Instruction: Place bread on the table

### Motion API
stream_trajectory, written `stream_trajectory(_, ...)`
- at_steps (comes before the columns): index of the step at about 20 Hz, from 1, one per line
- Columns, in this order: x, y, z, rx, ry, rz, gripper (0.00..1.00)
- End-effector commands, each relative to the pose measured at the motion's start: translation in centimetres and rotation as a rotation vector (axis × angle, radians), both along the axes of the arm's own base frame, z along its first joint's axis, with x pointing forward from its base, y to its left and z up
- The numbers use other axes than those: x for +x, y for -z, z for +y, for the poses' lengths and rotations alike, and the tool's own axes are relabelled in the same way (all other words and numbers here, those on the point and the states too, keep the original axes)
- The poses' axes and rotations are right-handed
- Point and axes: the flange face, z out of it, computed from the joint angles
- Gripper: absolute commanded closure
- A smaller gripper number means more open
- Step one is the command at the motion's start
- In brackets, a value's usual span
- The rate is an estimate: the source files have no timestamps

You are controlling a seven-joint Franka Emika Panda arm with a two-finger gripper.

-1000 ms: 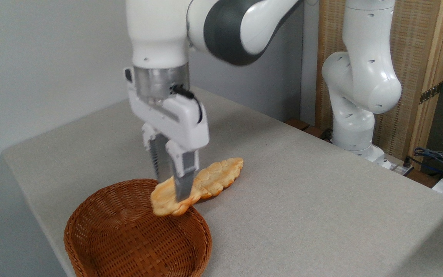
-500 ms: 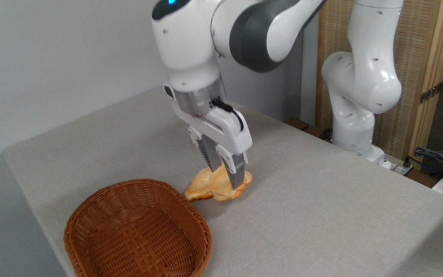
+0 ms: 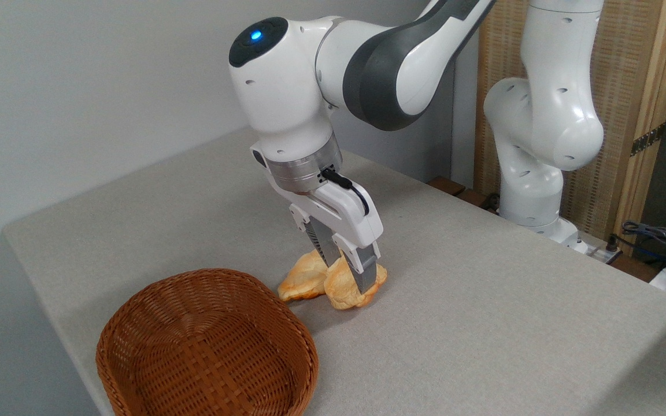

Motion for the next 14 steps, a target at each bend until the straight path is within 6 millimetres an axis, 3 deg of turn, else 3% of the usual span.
stream_trajectory(1, 0.1, -0.3, 0.1, 0.009, 0.022, -0.018, 0.0)
stream_trajectory(7, 0.6, -0.8, 0.0, 0.003, 0.018, -0.051, 0.0)
stream_trajectory(14, 2.5, -7.3, -0.9, -0.028, -0.03, -0.217, 0.0)
